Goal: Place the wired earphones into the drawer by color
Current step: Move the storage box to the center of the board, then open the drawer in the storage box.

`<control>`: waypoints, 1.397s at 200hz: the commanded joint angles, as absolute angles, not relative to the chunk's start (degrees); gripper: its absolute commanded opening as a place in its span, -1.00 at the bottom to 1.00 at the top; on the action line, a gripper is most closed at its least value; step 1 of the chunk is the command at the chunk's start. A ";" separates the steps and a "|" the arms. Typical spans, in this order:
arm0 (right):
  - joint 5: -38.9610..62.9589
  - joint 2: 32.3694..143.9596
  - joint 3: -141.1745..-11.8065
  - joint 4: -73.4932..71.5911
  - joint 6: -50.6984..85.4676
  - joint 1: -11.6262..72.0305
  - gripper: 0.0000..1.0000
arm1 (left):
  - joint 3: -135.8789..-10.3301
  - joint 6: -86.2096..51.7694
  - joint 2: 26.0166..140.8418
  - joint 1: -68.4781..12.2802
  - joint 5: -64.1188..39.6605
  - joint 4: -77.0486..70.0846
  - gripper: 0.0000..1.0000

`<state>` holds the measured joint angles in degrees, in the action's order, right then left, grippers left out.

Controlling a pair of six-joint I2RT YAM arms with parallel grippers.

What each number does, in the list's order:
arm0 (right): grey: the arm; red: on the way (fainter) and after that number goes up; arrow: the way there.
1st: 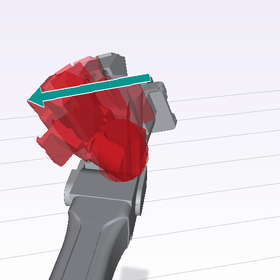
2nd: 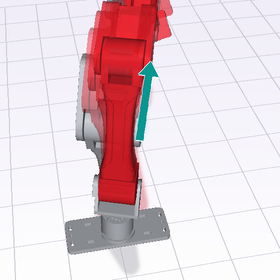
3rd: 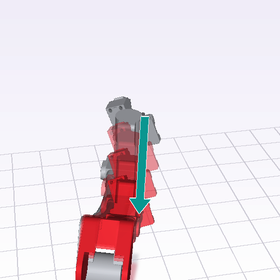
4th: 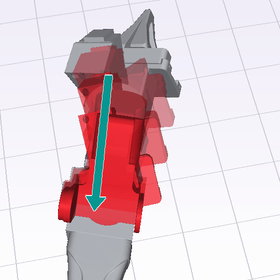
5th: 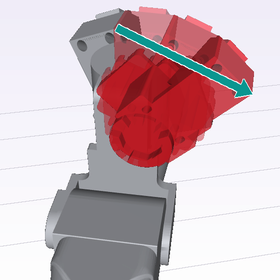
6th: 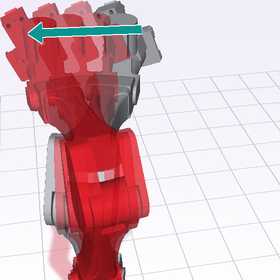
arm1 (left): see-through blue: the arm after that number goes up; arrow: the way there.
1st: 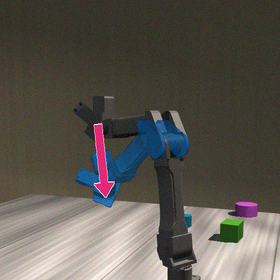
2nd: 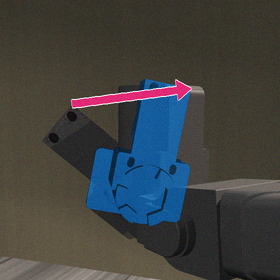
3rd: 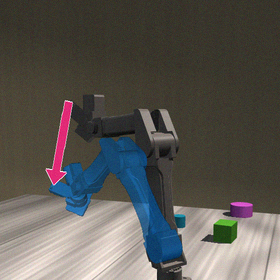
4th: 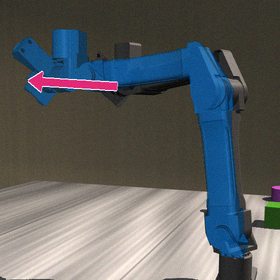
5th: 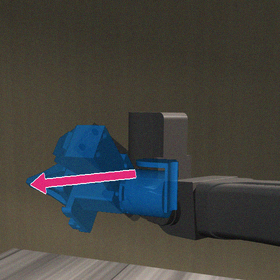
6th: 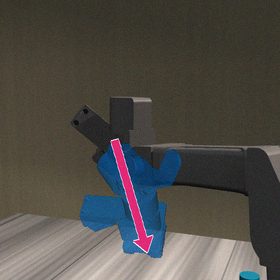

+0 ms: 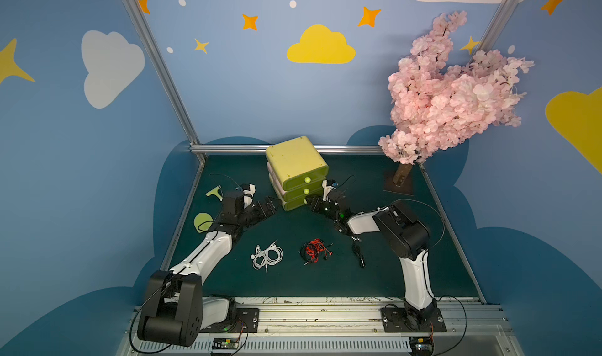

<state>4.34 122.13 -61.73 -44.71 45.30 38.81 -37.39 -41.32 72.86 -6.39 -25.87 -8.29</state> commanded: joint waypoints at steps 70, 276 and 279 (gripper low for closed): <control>5.10 125.77 -65.26 -43.77 48.07 39.99 -0.28 | -37.97 -40.08 73.74 -6.43 -25.74 -9.40 1.00; 4.56 121.20 -59.96 -44.09 47.64 39.39 -0.51 | -44.37 -39.93 80.16 -11.98 -24.74 -9.94 0.99; 4.57 121.20 -59.94 -44.12 47.64 39.45 -0.51 | -44.72 -39.97 80.34 -12.10 -23.67 -8.63 0.99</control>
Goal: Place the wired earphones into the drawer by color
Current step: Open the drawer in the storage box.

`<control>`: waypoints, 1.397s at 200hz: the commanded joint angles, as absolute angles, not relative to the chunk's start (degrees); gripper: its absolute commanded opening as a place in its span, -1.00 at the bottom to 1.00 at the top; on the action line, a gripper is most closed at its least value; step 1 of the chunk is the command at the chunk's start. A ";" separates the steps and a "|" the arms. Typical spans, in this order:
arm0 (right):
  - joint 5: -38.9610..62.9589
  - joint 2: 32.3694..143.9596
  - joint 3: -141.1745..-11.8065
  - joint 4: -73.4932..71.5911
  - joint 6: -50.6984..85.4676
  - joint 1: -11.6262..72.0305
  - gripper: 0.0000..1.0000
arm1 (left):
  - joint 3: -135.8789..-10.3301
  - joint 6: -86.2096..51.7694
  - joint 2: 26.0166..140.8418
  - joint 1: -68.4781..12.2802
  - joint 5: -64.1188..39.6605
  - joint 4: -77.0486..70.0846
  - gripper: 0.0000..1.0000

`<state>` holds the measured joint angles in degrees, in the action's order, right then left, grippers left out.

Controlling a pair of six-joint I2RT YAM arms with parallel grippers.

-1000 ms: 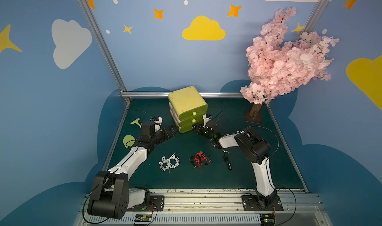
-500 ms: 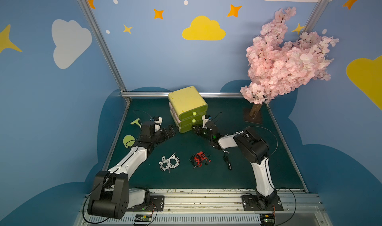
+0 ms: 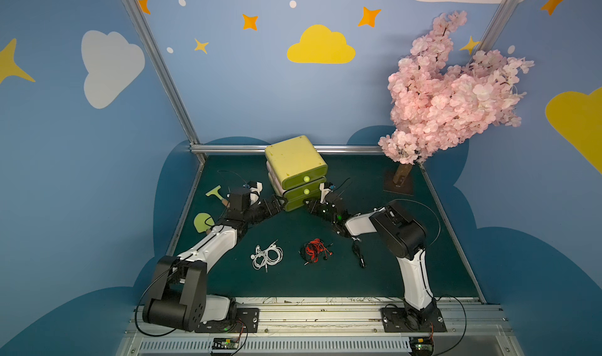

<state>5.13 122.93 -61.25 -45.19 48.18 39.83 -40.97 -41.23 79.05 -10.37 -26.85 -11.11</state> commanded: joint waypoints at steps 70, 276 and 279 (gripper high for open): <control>5.05 120.64 -59.44 -44.38 47.80 39.36 -0.53 | -45.35 -42.62 83.06 -12.04 -14.90 -7.38 1.00; 5.81 118.79 -56.75 -44.88 47.51 38.83 -0.56 | -48.46 -44.02 91.76 -12.83 -10.81 -12.83 1.00; 5.80 118.63 -56.58 -44.91 47.48 38.84 -0.56 | -48.44 -43.95 91.82 -12.83 -10.76 -12.83 1.00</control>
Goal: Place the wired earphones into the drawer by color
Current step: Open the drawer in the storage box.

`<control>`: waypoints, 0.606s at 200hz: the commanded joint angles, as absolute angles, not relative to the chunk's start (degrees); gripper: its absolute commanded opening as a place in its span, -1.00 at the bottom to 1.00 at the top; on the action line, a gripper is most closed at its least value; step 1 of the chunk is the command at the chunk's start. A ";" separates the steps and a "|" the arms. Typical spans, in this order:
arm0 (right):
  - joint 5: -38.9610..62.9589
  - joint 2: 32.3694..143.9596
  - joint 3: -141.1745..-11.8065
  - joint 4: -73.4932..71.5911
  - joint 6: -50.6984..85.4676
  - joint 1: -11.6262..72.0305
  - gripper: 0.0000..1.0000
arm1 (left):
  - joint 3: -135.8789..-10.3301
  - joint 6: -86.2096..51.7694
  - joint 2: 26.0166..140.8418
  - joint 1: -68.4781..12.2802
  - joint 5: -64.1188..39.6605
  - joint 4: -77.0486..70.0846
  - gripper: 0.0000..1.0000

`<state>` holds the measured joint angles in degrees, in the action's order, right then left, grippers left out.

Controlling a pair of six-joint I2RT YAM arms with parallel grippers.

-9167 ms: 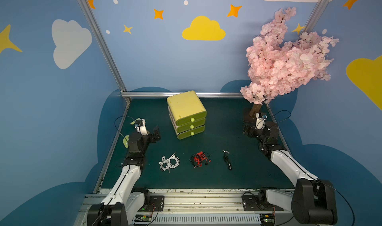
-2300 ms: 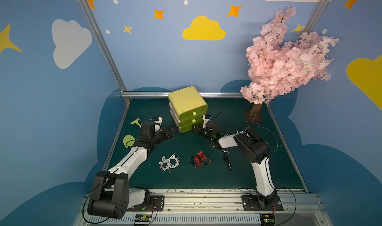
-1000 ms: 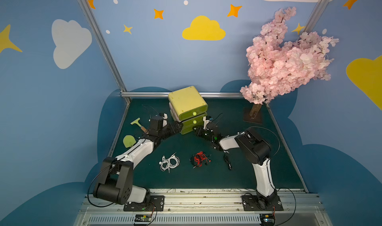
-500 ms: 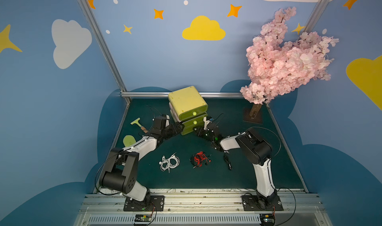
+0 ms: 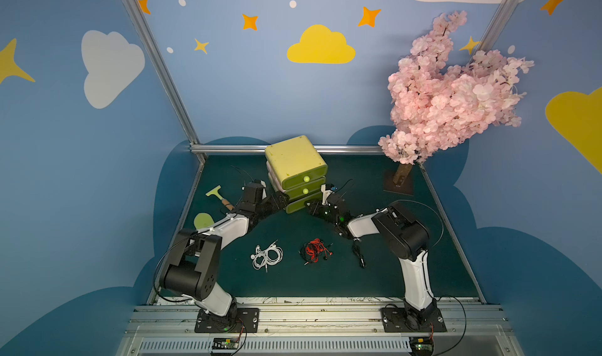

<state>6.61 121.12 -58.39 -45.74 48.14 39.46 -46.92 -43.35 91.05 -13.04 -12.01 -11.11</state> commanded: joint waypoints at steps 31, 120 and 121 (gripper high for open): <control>5.98 117.47 -55.42 -44.93 47.22 38.67 -0.56 | -48.60 -44.11 92.41 -12.82 -10.81 -13.27 1.00; 7.12 113.24 -48.87 -45.52 46.67 37.84 -0.56 | -50.36 -44.38 94.05 -12.83 -10.89 -13.40 1.00; 7.12 113.22 -48.78 -45.57 46.67 37.86 -0.56 | -50.32 -44.38 94.05 -12.83 -10.90 -13.42 1.00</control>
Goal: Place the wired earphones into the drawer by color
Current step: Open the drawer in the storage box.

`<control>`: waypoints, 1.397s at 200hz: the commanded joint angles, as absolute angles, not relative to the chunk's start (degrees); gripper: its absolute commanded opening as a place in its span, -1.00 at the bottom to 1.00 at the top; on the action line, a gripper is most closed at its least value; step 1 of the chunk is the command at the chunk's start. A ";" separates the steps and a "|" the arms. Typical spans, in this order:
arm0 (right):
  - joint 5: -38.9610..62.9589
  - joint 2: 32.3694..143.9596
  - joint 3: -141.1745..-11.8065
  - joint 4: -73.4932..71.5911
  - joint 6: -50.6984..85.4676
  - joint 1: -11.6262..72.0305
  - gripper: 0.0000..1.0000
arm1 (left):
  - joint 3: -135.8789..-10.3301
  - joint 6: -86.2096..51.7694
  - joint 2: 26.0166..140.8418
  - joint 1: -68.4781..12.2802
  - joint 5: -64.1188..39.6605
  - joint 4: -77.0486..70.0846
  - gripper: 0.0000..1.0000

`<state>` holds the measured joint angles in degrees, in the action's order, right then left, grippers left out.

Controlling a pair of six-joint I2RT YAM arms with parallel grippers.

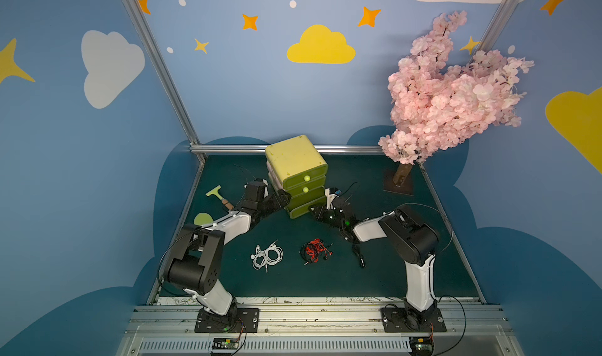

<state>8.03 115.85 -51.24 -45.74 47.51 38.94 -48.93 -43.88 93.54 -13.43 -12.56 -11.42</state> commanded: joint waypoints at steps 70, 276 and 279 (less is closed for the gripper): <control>8.20 109.39 -43.60 -45.61 46.83 37.71 -0.57 | -50.47 -44.66 94.31 -12.83 -11.07 -13.80 1.00; 8.36 102.00 -35.16 -44.95 45.80 37.35 -0.09 | -47.86 -45.44 91.30 -12.85 -11.62 -12.75 1.00; 8.29 101.77 -35.02 -44.85 45.73 37.35 -0.07 | -47.62 -45.44 90.81 -12.88 -11.56 -12.62 1.00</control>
